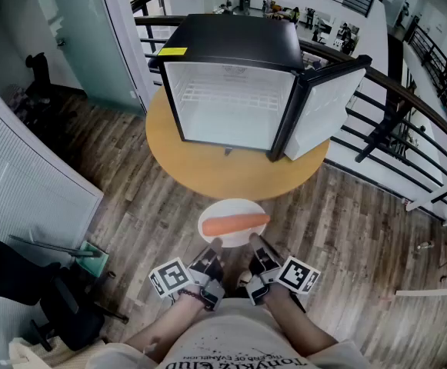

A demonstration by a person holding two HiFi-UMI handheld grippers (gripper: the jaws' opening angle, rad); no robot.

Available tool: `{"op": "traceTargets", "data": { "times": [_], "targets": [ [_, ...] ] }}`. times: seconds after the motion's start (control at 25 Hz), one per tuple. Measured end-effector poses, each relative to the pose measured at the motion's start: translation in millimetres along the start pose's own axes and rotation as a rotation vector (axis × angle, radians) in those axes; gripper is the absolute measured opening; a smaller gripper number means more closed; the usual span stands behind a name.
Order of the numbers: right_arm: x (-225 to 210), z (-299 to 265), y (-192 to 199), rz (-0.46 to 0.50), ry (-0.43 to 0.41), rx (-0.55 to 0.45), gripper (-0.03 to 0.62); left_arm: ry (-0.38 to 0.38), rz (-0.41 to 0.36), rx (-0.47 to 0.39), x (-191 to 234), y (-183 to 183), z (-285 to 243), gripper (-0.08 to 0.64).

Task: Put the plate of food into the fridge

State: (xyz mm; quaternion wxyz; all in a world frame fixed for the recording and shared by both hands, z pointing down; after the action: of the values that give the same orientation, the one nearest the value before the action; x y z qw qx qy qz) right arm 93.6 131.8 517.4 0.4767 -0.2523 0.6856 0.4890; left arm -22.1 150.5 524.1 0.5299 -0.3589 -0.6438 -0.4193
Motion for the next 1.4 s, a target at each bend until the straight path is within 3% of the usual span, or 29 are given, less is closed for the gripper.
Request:
{"op": "traceTargets", "data": {
  "times": [0.12, 0.44, 0.64, 0.88, 1.12, 1.4],
  "targets": [
    [-2.1, -0.1, -2.5, 0.0, 0.003, -0.002, 0.044, 0.069, 0.047, -0.006, -12.4, 4.2, -7.1, 0.04],
    [-3.8, 4.2, -1.0, -0.014, 0.02, -0.008, 0.044, -0.007, -0.004, 0.003, -0.3, 3.4, 0.7, 0.038],
    [-3.1, 3.0, 1.2, -0.016, 0.018, -0.009, 0.044, 0.076, 0.058, -0.003, -12.8, 4.0, -4.2, 0.04],
    [-1.6, -0.4, 9.3, 0.005, 0.023, -0.011, 0.046, 0.018, 0.022, 0.012, 2.8, -4.9, 1.8, 0.04],
    [2.7, -5.5, 23.6, 0.0, 0.038, -0.009, 0.046, 0.049, 0.05, 0.028, 5.5, -16.8, 5.7, 0.04],
    [9.7, -4.8, 40.2, -0.003, 0.055, -0.028, 0.046, 0.028, 0.03, 0.058, 12.4, -30.7, 18.8, 0.04]
  ]
}}
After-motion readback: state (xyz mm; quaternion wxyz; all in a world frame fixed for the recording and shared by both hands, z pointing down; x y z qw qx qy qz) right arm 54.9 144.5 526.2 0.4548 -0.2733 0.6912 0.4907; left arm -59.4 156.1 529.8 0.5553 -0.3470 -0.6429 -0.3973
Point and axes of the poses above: the fingertips, and each gripper's own axes: z backward along the fingers, x to its left, y out of its underside, the point moved 1 cm from there along z, backward along the fingers, and after that the axes turned 15 degrees about -x, right-handed, at the moved point
